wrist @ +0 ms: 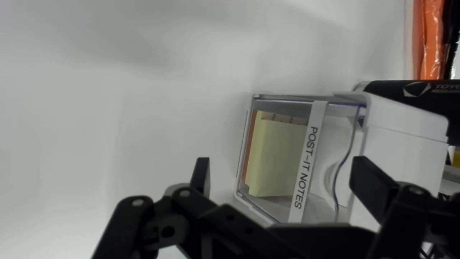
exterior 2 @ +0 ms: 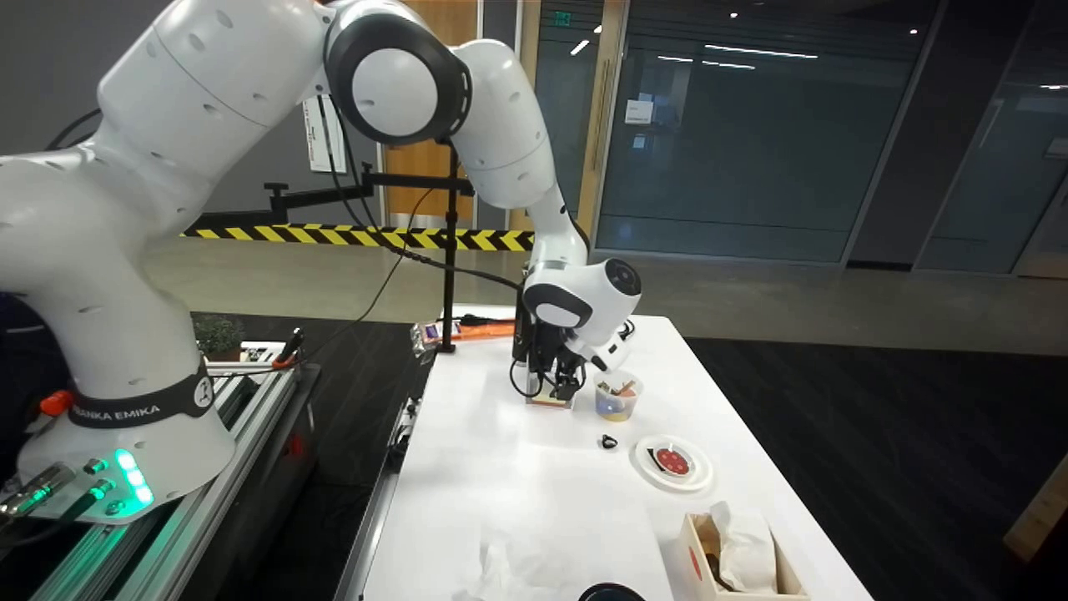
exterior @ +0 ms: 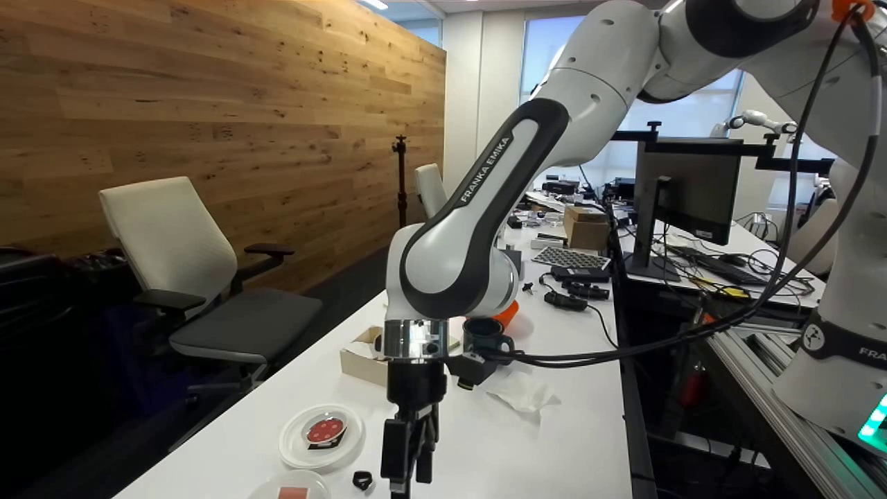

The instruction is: Pick up one of the post-its

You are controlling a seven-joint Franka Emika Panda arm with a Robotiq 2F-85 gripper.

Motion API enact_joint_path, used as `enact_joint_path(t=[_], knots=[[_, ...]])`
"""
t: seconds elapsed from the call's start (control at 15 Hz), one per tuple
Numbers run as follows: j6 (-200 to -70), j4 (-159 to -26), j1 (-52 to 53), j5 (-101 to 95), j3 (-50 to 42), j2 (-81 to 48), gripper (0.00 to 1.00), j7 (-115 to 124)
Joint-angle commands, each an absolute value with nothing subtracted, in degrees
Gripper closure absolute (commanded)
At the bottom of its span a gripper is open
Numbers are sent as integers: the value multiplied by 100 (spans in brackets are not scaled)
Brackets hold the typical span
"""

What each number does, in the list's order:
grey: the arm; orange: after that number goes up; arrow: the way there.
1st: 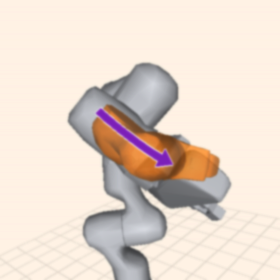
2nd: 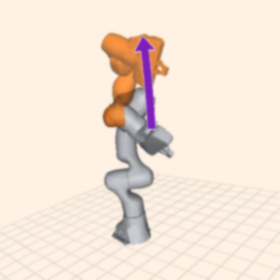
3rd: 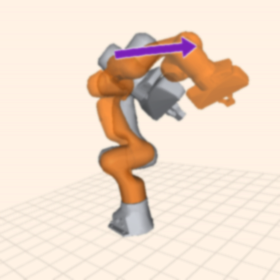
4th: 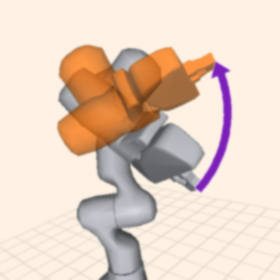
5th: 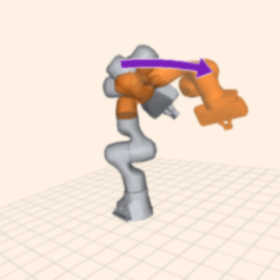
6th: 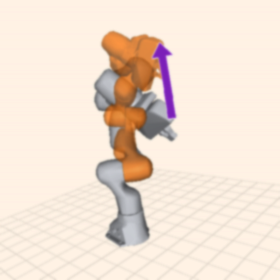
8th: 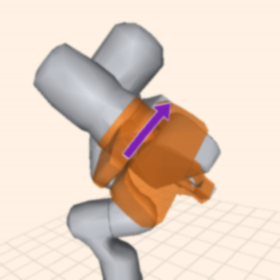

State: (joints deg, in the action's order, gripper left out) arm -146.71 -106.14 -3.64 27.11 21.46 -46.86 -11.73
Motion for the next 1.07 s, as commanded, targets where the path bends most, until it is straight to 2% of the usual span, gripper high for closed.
enact_joint_path(t=[0.0,1.0], knots=[[-14645,-10512,-329,2787,2136,-4773,0,-1042],[-14545,-10104,-65,2719,2113,-5031,0,-750]])
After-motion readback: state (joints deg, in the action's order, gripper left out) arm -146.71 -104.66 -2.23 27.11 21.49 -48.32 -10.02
